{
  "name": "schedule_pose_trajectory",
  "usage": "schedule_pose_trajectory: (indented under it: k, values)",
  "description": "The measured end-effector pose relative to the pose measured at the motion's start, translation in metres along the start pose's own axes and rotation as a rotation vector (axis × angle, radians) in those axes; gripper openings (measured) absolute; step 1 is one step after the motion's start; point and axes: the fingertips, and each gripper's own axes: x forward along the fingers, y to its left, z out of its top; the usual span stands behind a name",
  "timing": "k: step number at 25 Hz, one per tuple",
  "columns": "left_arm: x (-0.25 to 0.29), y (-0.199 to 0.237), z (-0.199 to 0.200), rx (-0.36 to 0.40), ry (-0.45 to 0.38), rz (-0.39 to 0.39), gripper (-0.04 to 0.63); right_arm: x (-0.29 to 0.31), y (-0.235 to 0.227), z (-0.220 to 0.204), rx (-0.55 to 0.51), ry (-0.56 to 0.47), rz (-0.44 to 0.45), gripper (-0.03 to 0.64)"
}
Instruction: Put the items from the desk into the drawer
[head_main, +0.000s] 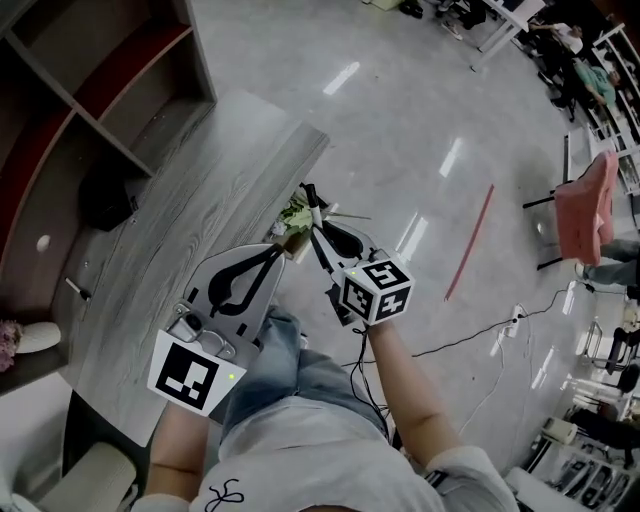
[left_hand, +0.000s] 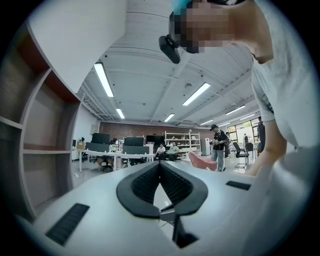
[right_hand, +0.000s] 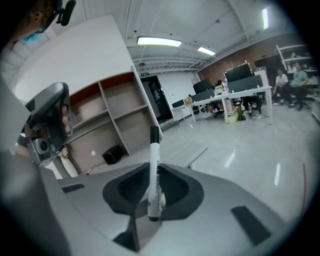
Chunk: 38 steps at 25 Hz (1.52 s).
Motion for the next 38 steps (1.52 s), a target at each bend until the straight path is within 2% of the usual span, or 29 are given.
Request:
schedule_pose_trajectory:
  k: [12, 21, 26, 38]
  values:
    - [0.016, 0.033, -0.033, -0.028, 0.033, -0.04, 0.009, 0.055, -0.05, -0.091, 0.113, 0.211, -0.103, 0.071]
    - [0.02, 0.043, -0.047, -0.054, 0.041, -0.052, 0.009, 0.073, -0.062, -0.131, 0.149, 0.316, -0.13, 0.072]
    - [0.018, 0.049, -0.05, -0.044, 0.047, -0.05, 0.009, 0.088, -0.067, -0.141, 0.17, 0.351, -0.138, 0.072]
    - [0.01, 0.073, -0.057, -0.055, 0.063, -0.007, 0.009, 0.142, -0.059, -0.129, 0.18, 0.364, -0.107, 0.072]
